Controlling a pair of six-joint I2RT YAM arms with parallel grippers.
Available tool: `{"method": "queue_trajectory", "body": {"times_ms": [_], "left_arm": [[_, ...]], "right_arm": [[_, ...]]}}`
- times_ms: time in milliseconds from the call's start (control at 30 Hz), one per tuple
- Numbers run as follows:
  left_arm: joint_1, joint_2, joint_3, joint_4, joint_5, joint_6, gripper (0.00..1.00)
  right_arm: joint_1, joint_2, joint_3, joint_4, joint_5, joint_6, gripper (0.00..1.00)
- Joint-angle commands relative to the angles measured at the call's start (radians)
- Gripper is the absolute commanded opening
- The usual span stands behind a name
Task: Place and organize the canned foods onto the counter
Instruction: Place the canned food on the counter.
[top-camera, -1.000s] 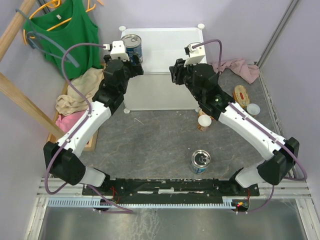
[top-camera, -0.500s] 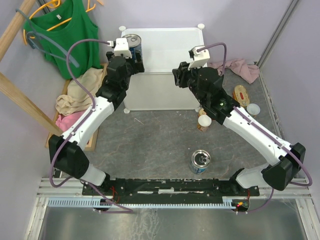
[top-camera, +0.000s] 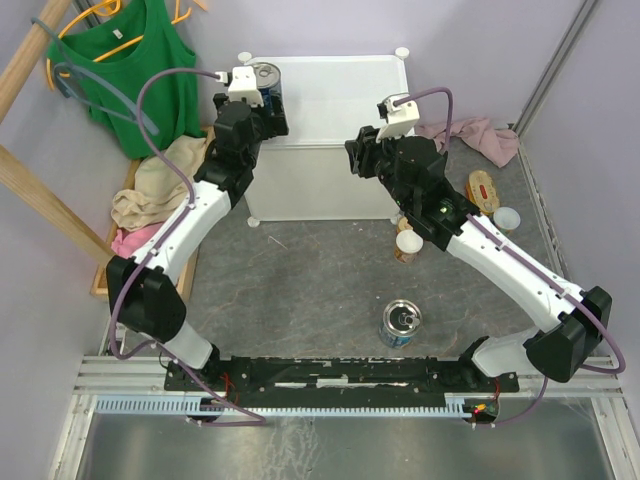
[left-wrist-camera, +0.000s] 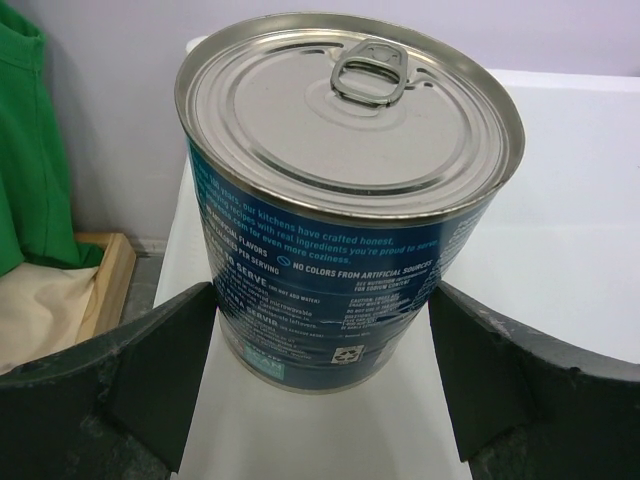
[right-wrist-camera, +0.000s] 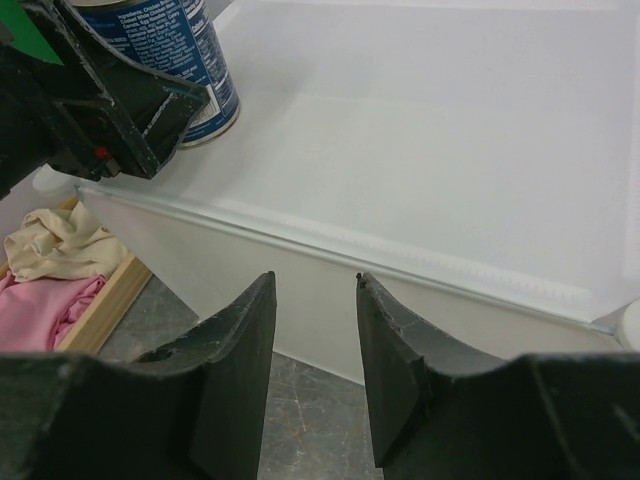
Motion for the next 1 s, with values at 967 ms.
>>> {"method": "queue_trajectory", "body": {"times_ms": [967], "left_arm": [[0.086, 0.307, 0.345, 0.079, 0.155, 0.053, 0.93]], "right_arm": [[0.002, -0.016, 0.004, 0.030, -0.013, -0.017, 0.46]]}}
